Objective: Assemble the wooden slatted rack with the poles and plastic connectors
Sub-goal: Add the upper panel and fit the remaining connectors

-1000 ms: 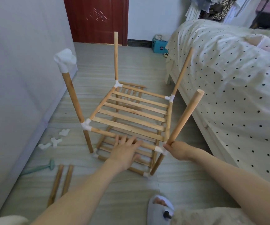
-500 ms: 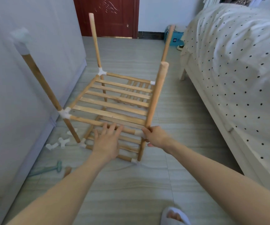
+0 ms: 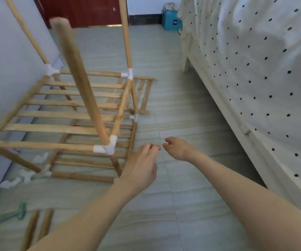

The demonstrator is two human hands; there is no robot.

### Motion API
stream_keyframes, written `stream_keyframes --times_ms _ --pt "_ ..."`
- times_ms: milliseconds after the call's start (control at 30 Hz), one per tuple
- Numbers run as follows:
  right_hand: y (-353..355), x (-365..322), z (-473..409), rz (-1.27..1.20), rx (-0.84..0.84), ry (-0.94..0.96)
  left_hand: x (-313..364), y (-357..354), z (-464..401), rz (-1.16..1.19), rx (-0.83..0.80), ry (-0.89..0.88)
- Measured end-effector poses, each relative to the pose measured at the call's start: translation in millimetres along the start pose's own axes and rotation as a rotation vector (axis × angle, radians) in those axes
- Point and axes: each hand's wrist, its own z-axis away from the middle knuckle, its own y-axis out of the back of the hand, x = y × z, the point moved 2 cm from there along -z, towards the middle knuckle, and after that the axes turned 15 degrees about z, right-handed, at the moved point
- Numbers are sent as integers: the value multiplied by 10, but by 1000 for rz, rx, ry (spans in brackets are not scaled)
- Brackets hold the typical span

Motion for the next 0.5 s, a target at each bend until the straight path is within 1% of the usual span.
stream_keyframes --times_ms 100,233,300,367,500 --pt "-130 504 -434 69 17 -31 -209 -469 -605 43 -43 138" --pt "-411 1120 -1077 296 27 -50 -752 -1016 -1330 12 -120 349" --pt "-518 1326 -1350 350 -6 -92 -1015 -1192 -1604 0 -152 438" --pt "-558 1466 -1585 388 -54 -110 -1218 -1290 -1850 -8 -164 492" --pt "-506 1571 -1949 434 -201 -120 -1603 -1332 -2403 -19 -101 522"
